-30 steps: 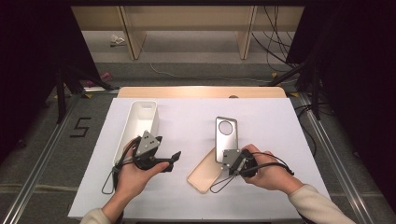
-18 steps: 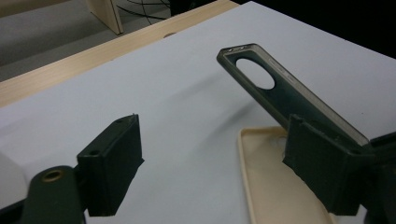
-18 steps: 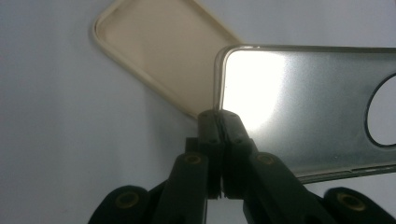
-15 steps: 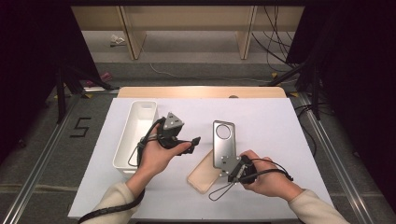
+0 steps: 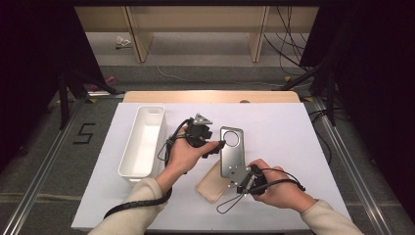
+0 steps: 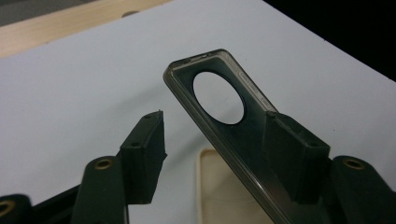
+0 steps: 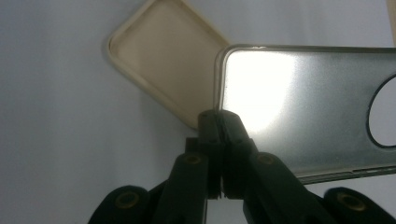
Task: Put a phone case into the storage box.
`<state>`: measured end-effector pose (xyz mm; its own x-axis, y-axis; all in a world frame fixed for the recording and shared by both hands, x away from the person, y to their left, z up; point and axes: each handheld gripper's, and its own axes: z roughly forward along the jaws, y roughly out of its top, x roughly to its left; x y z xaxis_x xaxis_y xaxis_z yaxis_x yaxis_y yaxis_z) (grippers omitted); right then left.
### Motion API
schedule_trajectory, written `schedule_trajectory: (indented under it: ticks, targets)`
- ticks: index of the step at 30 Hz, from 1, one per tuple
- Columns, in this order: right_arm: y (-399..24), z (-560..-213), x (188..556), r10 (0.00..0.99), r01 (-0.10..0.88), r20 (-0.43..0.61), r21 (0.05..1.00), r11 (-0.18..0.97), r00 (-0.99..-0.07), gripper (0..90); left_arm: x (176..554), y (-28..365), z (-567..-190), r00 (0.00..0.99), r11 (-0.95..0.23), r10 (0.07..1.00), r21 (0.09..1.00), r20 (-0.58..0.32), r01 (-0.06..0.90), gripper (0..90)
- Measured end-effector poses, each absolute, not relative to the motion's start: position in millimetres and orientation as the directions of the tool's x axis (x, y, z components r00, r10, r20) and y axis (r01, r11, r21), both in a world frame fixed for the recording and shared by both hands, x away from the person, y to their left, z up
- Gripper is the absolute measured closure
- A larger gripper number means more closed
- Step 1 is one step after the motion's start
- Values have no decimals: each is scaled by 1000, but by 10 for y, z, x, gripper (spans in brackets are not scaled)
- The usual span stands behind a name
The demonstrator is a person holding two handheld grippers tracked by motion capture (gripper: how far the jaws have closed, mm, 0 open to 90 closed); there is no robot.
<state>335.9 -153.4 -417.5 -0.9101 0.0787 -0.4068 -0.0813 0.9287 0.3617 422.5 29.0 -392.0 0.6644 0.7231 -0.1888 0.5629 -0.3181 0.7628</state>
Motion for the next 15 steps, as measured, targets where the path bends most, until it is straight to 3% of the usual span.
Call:
schedule_trajectory:
  ticks: [3,8,15]
  targets:
    - [-1527,-4173,3359,74,-88,-412,361,929,-908,888,4269,236,-3948,646,-295,723,736,-245,609,435]
    - [-1526,-4168,3353,75,-90,-419,362,928,-905,888,4286,191,-3999,629,-288,727,708,-276,645,535]
    - [-1520,-4164,3355,69,-104,-432,364,926,-899,888,4310,213,-4054,587,-259,750,681,-305,685,600]
